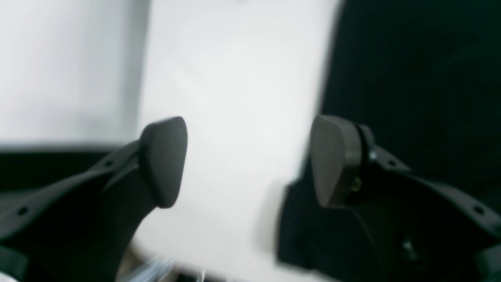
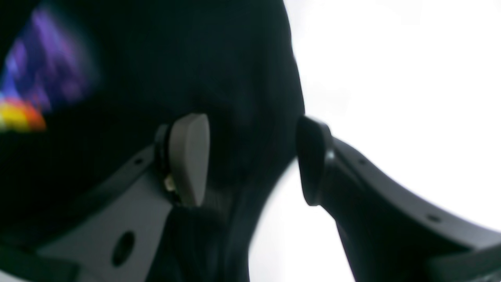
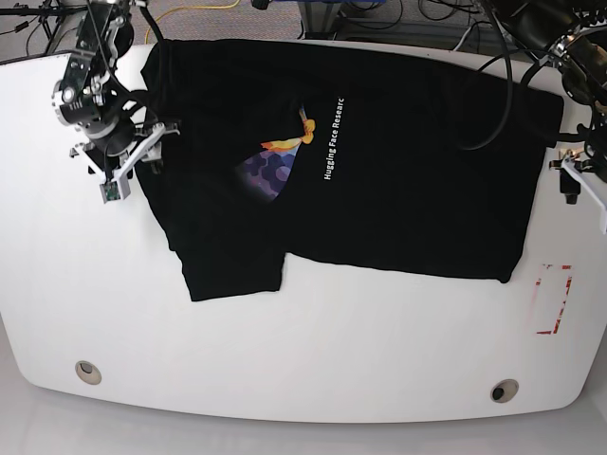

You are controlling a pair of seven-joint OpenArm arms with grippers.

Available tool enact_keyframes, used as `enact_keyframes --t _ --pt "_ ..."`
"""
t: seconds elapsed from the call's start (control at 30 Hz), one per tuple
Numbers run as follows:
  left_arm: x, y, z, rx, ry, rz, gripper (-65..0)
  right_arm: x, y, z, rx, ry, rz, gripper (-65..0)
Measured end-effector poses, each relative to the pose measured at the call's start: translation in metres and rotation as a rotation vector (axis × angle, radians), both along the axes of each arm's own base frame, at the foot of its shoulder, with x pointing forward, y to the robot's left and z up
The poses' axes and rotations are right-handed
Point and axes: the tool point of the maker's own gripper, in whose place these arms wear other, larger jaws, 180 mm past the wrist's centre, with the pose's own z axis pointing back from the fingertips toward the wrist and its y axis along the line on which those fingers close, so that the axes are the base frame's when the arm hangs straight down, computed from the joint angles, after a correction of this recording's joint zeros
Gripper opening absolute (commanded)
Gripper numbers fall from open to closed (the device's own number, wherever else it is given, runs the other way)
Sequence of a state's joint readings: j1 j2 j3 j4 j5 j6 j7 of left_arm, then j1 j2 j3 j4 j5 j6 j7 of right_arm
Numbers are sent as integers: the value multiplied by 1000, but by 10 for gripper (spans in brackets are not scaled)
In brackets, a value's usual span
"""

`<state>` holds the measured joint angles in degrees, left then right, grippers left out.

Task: Fold the T-shirt properly
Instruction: 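Release the shirt and move the right gripper to its side edge, then move the left gripper to the shirt's hem corner and grasp it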

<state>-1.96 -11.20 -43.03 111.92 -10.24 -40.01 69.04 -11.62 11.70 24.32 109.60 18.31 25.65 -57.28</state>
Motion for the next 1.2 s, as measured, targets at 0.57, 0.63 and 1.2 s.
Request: enact_keyframes --t 0.57,0.63,1.2 --pt "49 -47 17 -51 -135 -105 -187 108 -36 -24 130 -10 -83 -306" --pt "54 -46 25 -52 -164 -100 -187 111 -33 -28 148 -14 -85 -306" --pt "51 -41 17 -60 -135 -85 -187 113 38 -61 290 19 -33 -304"
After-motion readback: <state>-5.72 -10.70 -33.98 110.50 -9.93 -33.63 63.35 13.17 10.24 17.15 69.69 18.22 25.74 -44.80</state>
